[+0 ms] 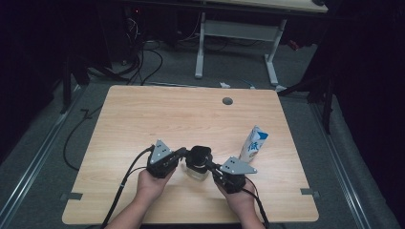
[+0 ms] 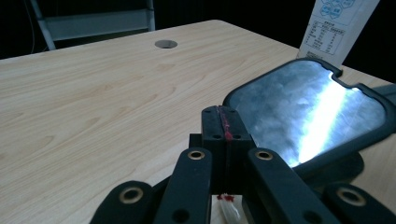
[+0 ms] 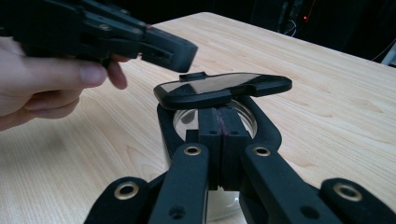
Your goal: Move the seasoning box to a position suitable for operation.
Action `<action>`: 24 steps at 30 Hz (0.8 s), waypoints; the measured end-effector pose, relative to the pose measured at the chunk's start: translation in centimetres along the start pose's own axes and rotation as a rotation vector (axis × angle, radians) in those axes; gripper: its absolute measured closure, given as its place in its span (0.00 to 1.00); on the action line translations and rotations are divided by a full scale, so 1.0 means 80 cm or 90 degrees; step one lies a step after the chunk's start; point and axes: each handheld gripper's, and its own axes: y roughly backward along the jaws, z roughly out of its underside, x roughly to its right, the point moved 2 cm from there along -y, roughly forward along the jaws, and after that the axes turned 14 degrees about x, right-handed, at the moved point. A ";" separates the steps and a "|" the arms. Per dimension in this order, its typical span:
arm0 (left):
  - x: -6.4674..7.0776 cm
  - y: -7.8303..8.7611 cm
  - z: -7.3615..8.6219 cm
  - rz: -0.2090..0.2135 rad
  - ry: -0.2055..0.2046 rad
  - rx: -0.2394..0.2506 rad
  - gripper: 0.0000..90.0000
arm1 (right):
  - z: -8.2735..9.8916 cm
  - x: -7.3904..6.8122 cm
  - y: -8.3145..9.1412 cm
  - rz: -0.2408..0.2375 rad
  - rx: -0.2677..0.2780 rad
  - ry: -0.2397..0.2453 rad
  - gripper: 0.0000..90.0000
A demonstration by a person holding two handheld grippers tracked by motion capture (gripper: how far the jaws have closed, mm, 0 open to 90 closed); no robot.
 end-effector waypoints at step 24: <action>0.039 0.024 0.026 0.062 0.035 -0.019 1.00 | -0.014 -0.005 -0.003 -0.008 0.019 0.005 1.00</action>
